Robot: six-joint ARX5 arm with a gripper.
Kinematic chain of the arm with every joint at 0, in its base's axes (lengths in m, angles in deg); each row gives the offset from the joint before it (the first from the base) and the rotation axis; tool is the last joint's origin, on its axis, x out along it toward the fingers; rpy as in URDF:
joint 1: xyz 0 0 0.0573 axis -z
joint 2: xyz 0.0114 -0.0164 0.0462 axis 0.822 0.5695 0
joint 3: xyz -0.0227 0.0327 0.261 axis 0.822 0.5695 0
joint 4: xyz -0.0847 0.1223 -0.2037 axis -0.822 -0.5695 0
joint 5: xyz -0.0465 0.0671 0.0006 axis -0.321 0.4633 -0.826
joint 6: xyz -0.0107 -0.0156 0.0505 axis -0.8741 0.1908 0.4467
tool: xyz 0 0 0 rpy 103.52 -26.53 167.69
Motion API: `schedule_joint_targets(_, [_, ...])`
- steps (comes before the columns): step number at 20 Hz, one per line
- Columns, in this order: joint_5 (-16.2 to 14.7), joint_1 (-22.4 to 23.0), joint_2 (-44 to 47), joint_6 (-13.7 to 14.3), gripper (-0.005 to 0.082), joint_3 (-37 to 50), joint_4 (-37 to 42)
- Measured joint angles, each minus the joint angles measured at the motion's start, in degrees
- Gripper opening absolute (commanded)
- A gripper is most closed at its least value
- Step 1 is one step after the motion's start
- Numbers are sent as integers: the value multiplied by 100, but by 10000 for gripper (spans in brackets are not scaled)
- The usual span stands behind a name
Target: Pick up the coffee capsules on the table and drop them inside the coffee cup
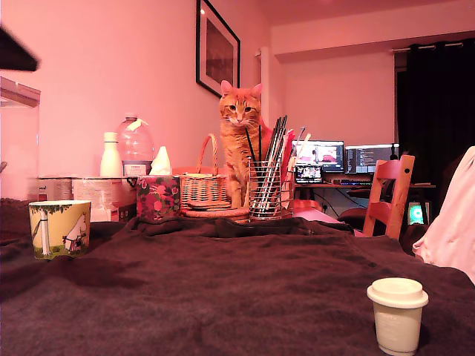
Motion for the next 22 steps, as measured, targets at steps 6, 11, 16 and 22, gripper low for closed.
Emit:
schedule_joint_targets(6, [-125, 964, 507, 245, -19, 0, 133])
schedule_joint_targets(11, [-144, 1604, 866, 501, -19, 0, 181])
schedule_joint_targets(16, [-151, 2170, 1137, 704, -19, 0, 184])
schedule_joint_targets(22, [-162, 2756, 1502, 890, -19, 0, 323])
